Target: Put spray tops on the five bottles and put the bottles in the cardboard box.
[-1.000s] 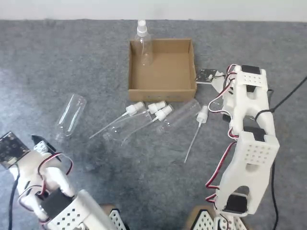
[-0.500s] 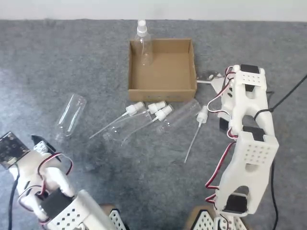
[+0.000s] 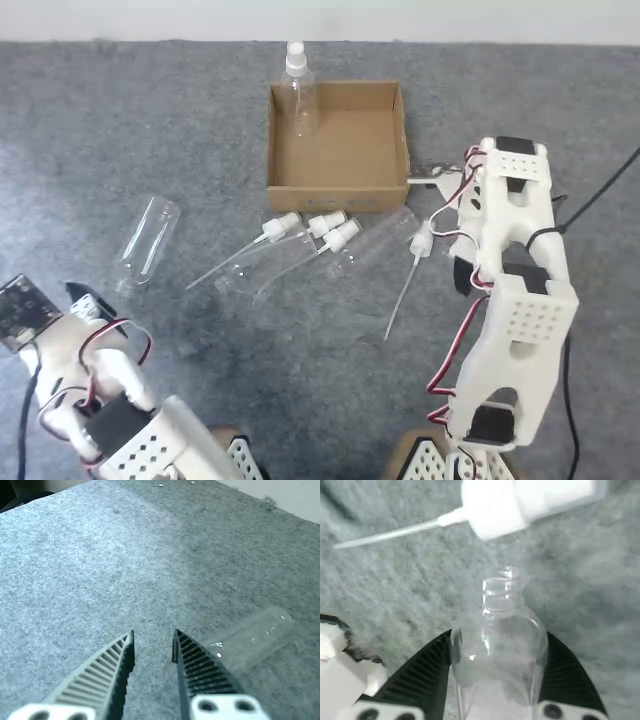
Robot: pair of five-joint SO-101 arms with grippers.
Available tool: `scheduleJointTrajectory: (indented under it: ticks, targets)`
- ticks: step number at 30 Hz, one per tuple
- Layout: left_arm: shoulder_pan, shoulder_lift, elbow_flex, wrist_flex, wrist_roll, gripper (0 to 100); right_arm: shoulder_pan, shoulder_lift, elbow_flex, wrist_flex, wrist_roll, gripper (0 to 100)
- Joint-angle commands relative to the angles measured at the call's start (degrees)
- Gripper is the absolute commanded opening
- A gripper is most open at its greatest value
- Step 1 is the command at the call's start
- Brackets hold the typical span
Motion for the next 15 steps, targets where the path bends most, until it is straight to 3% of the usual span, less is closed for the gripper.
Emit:
scheduleJointTrajectory:
  ticks: [1,7,15]
  targets:
    - [0.18,-1.14,-0.92,-2.64,-1.41,12,-2.33,-5.67,2.11,1.36,-1.23,18.8]
    - [0.18,-1.14,-0.92,-2.64,-1.41,12,-5.93,-12.09,8.62,0.66,-1.32,18.8]
    - [0.18,-1.14,-0.92,-2.64,-1.41,12,-7.96,-22.46,24.79,-13.32,-1.67,18.8]
